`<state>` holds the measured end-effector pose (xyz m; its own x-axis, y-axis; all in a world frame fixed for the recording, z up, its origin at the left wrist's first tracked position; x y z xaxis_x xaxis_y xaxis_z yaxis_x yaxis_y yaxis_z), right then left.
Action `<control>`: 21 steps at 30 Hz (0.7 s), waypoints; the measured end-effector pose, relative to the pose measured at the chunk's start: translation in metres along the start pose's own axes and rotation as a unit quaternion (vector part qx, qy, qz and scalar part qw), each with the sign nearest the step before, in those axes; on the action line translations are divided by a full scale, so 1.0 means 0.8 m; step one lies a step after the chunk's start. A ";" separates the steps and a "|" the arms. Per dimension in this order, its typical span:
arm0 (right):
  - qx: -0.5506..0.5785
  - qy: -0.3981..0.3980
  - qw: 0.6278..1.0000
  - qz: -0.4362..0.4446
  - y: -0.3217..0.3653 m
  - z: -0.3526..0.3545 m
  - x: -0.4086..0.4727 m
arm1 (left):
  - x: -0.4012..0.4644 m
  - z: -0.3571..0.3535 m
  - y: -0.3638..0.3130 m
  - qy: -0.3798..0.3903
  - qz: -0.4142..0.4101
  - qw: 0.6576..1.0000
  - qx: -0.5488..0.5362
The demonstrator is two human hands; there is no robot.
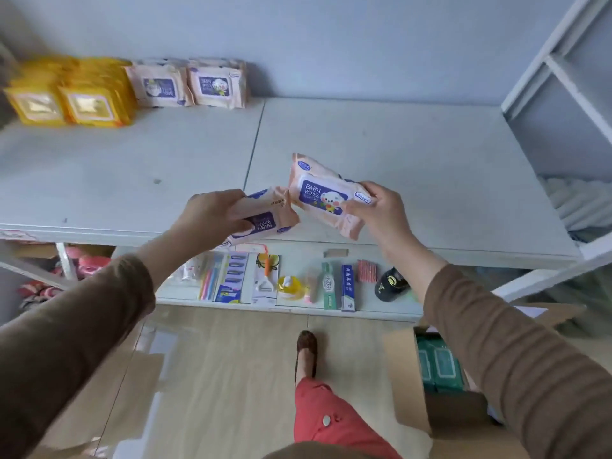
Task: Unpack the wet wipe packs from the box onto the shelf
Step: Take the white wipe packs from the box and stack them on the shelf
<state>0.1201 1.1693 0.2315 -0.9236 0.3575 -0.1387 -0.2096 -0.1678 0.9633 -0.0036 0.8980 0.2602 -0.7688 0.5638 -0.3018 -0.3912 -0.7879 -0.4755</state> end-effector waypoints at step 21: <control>-0.081 0.053 0.995 -0.011 0.097 -0.238 0.501 | 0.353 0.287 0.255 0.018 0.062 0.993 0.100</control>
<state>-0.3274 1.1247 0.2066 -0.9451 0.2657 -0.1900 -0.2704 -0.3102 0.9114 -0.4169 0.8400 0.2680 -0.7999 0.4652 -0.3792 -0.3900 -0.8831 -0.2607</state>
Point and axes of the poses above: each hand's wrist, its own x-axis towards the middle knuckle, its own z-axis out of the back of the hand, y = z × x, the point moved 2 cm from there along x, towards the middle knuckle, and after that the axes turned 10 degrees about y, right-handed, at the moved point
